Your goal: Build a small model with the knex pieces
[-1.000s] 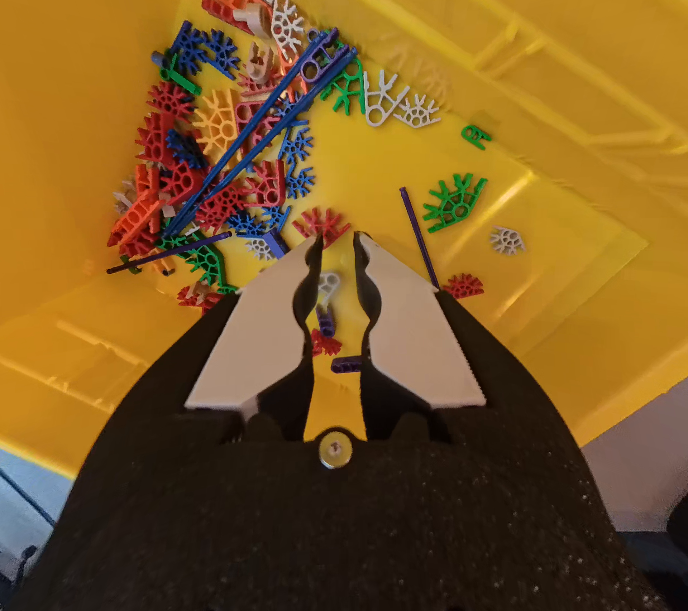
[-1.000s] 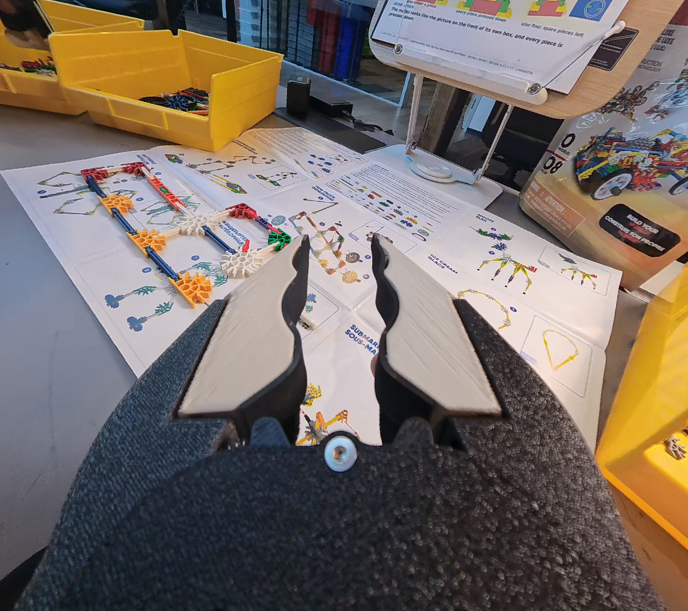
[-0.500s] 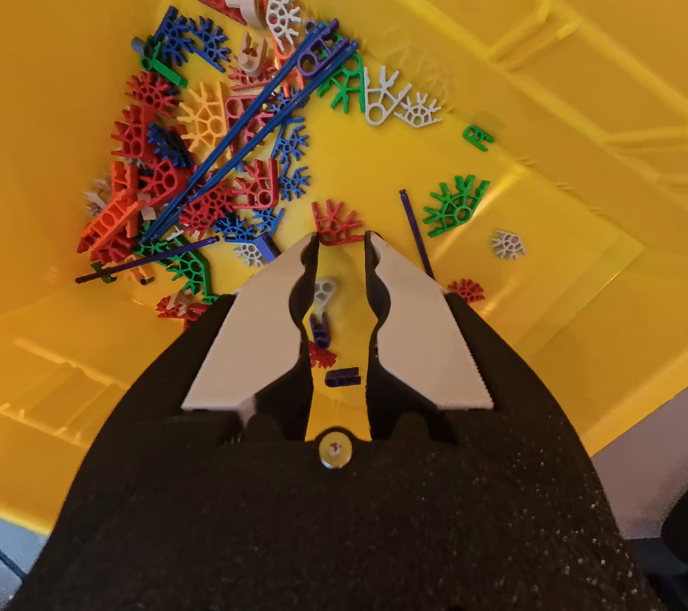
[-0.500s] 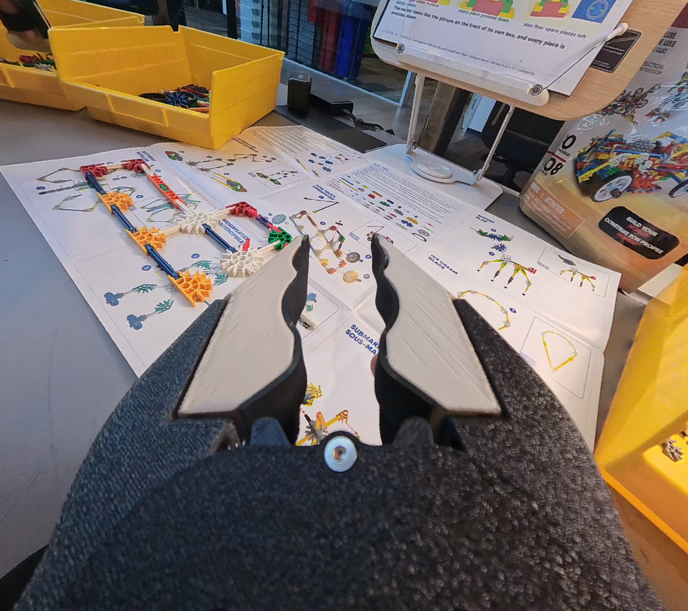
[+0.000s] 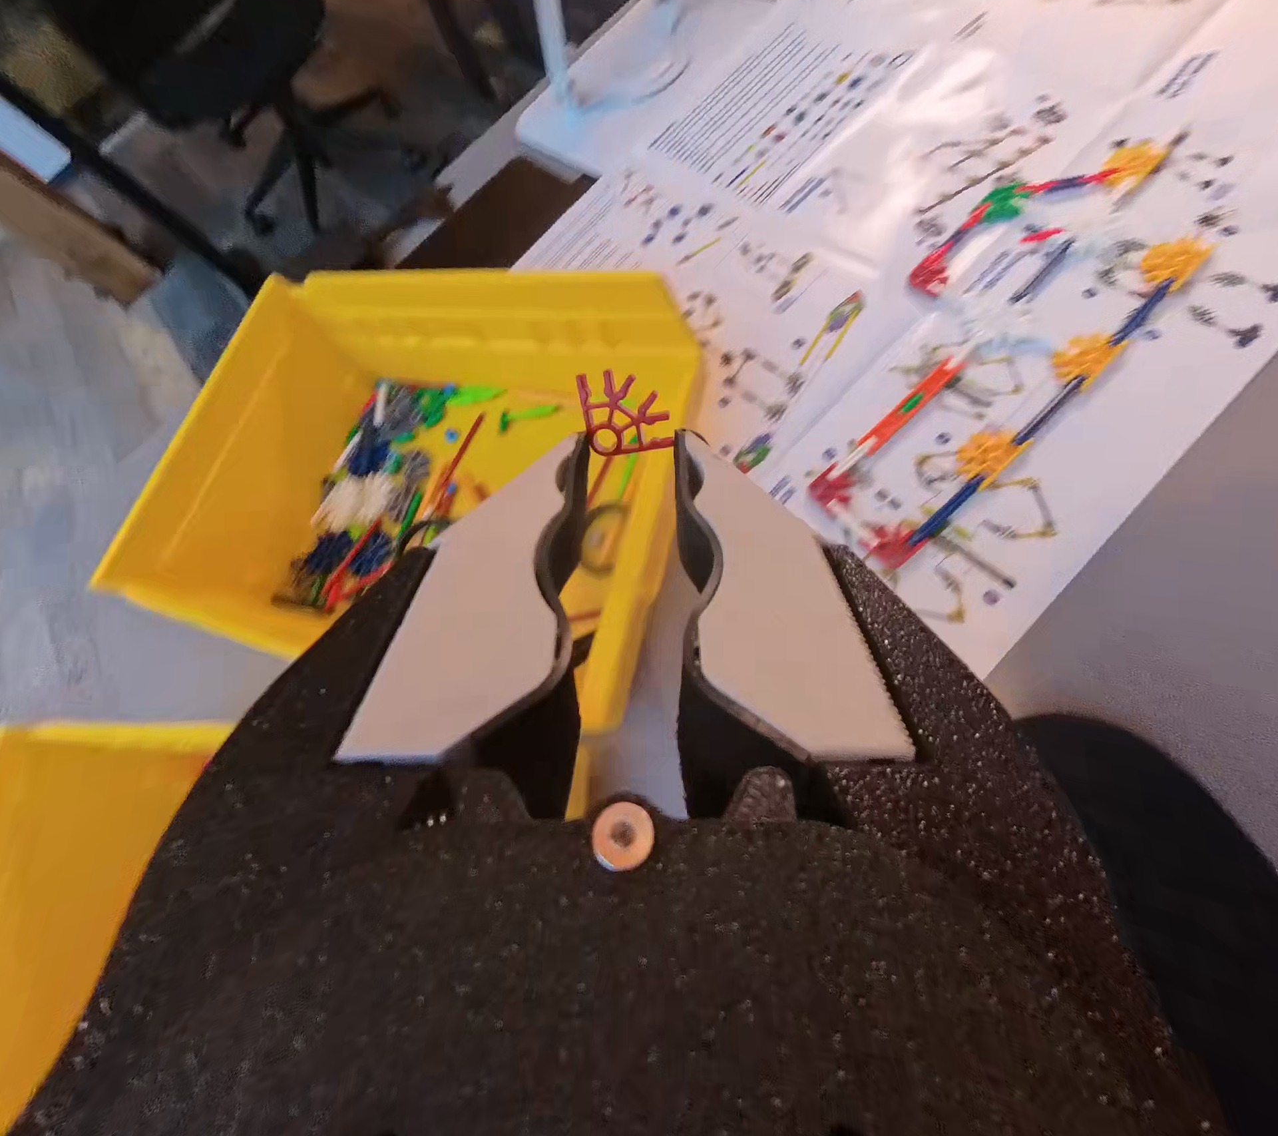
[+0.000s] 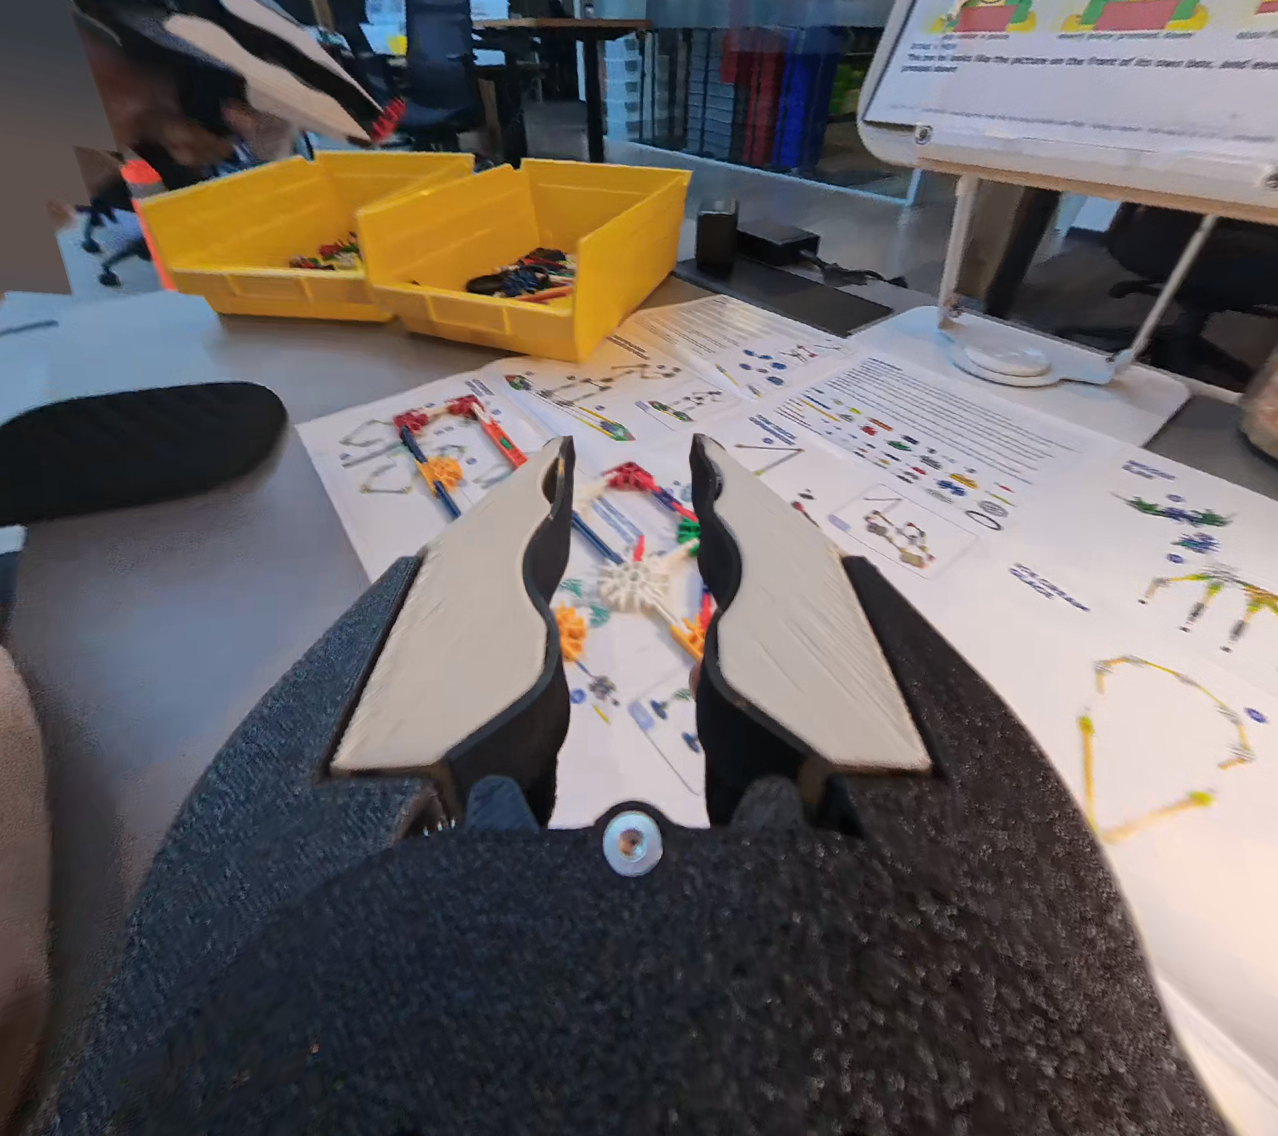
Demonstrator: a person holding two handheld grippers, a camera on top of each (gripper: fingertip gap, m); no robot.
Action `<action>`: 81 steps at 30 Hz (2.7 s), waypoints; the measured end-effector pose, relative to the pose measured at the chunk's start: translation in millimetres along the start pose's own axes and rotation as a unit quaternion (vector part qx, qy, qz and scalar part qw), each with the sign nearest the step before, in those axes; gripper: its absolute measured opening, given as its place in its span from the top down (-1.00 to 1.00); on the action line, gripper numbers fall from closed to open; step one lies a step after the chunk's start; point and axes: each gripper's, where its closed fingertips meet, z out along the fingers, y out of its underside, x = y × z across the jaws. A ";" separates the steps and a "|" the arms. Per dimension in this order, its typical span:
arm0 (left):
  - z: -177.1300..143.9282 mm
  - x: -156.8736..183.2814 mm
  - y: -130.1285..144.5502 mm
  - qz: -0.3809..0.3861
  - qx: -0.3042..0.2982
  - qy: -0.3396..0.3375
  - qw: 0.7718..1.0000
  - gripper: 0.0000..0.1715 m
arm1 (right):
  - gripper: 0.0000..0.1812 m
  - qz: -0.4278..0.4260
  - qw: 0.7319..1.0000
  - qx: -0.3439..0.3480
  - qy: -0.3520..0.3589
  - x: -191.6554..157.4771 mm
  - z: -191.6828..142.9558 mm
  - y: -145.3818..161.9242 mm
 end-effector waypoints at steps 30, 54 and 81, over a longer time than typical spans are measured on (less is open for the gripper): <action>88.7 292.0 -61.5 -0.102 0.124 0.490 0.857 0.92 | 0.95 0.051 0.913 -0.233 -0.330 -93.7 4.7 55.8; 137.7 213.3 -74.0 -0.093 0.162 0.294 0.937 0.69 | 0.95 -0.447 0.863 -0.236 0.003 65.8 0.9 95.1; 151.4 150.1 43.0 0.041 -0.077 0.220 0.972 0.56 | 0.56 -0.280 0.791 -0.415 -0.350 51.5 -9.5 124.4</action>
